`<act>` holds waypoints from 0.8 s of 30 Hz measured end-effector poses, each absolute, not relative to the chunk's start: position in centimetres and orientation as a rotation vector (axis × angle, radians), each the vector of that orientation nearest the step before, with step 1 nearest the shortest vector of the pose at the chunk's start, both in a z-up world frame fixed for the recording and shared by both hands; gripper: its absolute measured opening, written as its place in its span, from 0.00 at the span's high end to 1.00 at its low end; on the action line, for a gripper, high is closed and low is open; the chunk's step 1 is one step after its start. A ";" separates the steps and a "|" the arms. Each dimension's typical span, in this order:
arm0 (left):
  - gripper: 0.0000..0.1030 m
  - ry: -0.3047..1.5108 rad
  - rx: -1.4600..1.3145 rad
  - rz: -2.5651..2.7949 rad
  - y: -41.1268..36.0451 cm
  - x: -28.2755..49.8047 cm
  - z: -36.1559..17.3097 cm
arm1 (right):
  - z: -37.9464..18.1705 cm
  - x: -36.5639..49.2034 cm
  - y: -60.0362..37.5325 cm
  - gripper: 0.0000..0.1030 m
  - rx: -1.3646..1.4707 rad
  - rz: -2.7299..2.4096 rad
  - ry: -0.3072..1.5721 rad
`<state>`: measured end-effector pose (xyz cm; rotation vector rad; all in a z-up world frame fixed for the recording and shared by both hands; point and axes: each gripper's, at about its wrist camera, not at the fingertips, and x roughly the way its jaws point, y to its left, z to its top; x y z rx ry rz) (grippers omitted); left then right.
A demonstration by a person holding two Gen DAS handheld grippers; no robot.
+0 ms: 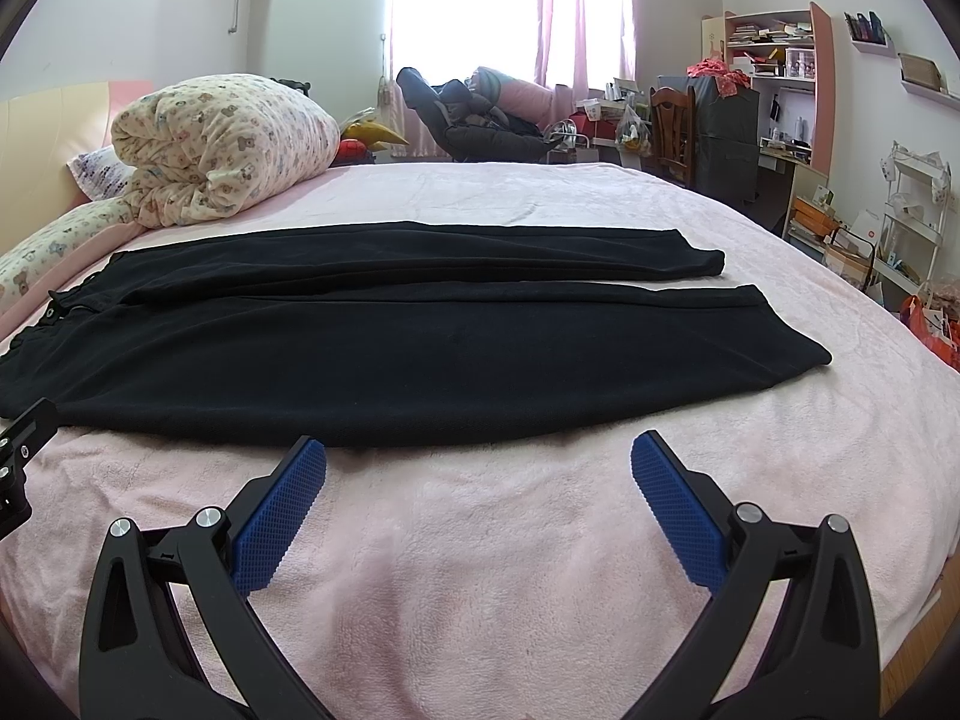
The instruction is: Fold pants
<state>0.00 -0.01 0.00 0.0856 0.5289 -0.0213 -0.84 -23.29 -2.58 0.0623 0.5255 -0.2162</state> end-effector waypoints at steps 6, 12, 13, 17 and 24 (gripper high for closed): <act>0.02 0.530 0.085 -0.022 0.0 0.0 0.0 | -2.6 -0.8 -23.3 0.01 0.062 -0.216 0.525; 0.02 0.529 0.086 -0.022 0.0 0.0 0.0 | -2.7 -0.8 -23.3 0.01 0.062 -0.216 0.525; 0.02 0.529 0.086 -0.021 0.0 0.0 0.0 | -2.7 -0.8 -23.3 0.01 0.062 -0.216 0.525; 0.02 0.529 0.085 -0.022 0.0 0.0 0.0 | -2.7 -0.7 -23.3 0.01 0.062 -0.216 0.525; 0.02 0.528 0.086 -0.021 0.0 0.0 0.0 | -2.8 -0.6 -23.2 0.01 0.062 -0.216 0.525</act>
